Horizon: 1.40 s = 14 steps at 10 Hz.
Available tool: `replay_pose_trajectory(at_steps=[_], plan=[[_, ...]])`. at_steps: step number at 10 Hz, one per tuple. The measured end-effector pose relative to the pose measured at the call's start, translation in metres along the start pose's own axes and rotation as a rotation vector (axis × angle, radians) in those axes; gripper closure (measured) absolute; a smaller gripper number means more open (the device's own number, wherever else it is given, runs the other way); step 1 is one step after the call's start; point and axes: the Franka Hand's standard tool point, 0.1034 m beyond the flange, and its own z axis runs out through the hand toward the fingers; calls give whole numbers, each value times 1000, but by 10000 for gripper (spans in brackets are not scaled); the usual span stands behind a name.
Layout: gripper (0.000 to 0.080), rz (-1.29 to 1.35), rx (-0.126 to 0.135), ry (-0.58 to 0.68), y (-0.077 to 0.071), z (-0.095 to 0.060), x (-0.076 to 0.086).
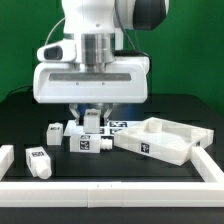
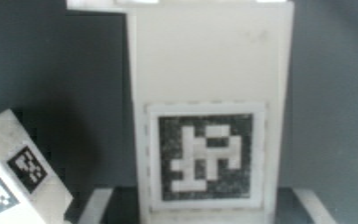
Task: Assemble one leg
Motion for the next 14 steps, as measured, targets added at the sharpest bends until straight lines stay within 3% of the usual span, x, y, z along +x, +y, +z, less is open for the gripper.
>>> replay_pose_trajectory(at_steps=[4,6,7,11,12,13,14], plan=[[514,-6,0,-7,0,3,-1],[514,-19,6,-5,4,-2,-49],[514,-10,3,5,8,-2,-62],[514,-12,3,-5,7,2,-65],[514,-28,-15,32,10,10,-73],[514,-39,-38,33,15,29,-100],[514,-41,-45,5,15,43,-115]])
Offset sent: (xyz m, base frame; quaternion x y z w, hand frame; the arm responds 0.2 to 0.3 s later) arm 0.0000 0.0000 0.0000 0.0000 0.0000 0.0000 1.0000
